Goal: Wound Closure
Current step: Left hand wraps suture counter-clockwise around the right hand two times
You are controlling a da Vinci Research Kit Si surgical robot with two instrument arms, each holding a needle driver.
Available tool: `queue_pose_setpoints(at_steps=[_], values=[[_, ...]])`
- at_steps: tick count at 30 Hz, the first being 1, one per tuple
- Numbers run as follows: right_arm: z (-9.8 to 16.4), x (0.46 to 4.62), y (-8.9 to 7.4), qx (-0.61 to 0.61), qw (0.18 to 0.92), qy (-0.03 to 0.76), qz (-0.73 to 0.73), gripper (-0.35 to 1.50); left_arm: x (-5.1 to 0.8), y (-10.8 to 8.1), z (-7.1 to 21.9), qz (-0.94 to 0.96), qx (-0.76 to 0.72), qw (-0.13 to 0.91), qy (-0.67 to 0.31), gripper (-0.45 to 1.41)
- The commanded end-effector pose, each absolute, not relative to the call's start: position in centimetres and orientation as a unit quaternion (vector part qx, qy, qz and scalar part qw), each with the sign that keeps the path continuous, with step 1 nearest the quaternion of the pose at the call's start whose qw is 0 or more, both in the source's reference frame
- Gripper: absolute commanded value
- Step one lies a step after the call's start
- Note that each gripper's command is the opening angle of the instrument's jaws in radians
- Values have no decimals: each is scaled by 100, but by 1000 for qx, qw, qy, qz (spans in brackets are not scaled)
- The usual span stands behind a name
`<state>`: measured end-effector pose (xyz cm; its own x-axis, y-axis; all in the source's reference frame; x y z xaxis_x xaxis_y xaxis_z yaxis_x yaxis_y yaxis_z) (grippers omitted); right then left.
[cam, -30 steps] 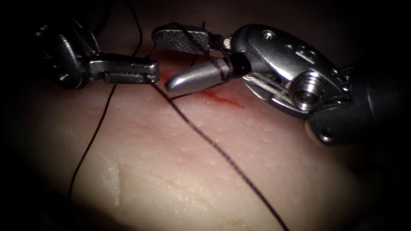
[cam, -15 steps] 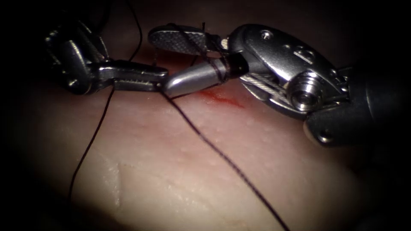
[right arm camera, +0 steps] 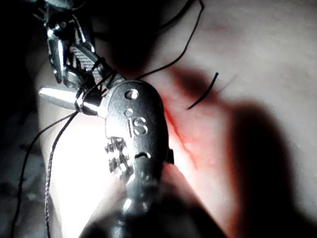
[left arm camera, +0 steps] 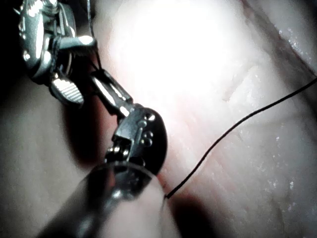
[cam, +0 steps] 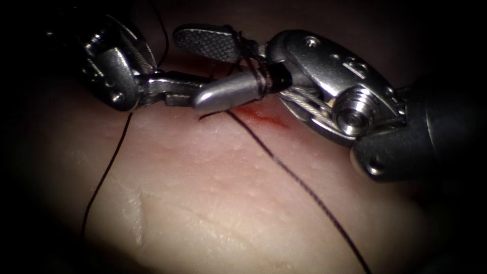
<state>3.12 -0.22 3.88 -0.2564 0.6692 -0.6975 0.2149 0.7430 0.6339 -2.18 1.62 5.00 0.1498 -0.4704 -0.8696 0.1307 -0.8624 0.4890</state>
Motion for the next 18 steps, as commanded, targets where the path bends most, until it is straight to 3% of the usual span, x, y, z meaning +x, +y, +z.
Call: queue_pose_setpoints(at_steps=[1,18], values=[[393,317,-24,287,538,762,215,94,-223,153,504,-642,722,233,-114,-45],[424,298,-17,220,583,728,285,91,-222,141,497,-656,713,221,-111,-45]])
